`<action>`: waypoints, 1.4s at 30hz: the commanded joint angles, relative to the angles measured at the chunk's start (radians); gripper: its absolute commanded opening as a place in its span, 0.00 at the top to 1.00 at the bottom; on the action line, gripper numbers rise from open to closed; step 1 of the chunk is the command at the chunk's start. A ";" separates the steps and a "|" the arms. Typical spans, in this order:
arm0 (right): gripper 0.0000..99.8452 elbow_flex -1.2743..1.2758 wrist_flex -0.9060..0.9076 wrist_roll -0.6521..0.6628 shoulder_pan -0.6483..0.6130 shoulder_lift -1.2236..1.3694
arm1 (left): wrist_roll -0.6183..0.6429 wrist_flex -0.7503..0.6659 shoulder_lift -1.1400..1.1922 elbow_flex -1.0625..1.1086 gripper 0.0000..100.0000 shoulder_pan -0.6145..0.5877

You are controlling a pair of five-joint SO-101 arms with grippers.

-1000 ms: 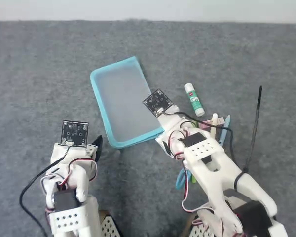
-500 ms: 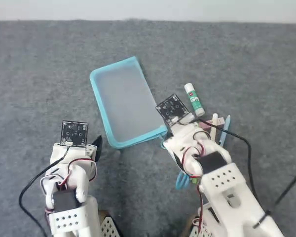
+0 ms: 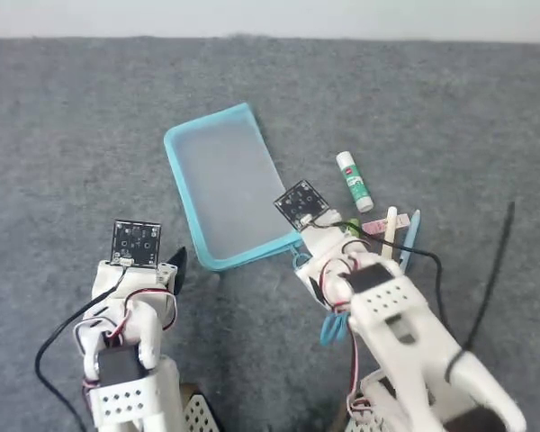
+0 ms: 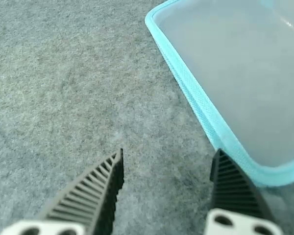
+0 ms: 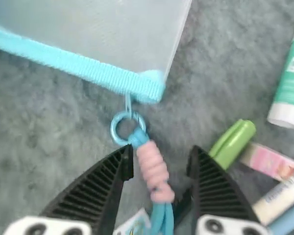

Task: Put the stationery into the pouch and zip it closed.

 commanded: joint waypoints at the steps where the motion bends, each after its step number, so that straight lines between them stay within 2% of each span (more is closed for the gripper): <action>1: 0.77 -0.069 -0.127 0.063 -0.021 0.079 | 0.006 -0.017 -0.018 -0.012 0.73 0.002; 12: 0.77 -0.063 -0.338 0.077 -0.051 0.127 | 0.006 -0.020 -0.018 -0.012 0.73 0.002; 23: 0.77 -0.068 -0.398 0.078 -0.050 0.139 | 0.006 -0.015 -0.018 -0.012 0.73 0.002; 33: 0.77 -0.075 -0.642 0.078 -0.035 0.361 | 0.008 -0.014 -0.018 -0.012 0.73 0.002; 38: 0.77 -0.077 -0.668 0.081 -0.035 0.395 | 0.008 -0.014 -0.018 -0.012 0.73 0.002; 40: 0.80 -0.086 -0.659 0.080 -0.033 0.395 | 0.008 -0.014 -0.018 -0.012 0.73 0.002; 42: 0.87 -0.091 -0.659 0.084 -0.033 0.395 | 0.008 -0.014 -0.018 -0.012 0.73 0.002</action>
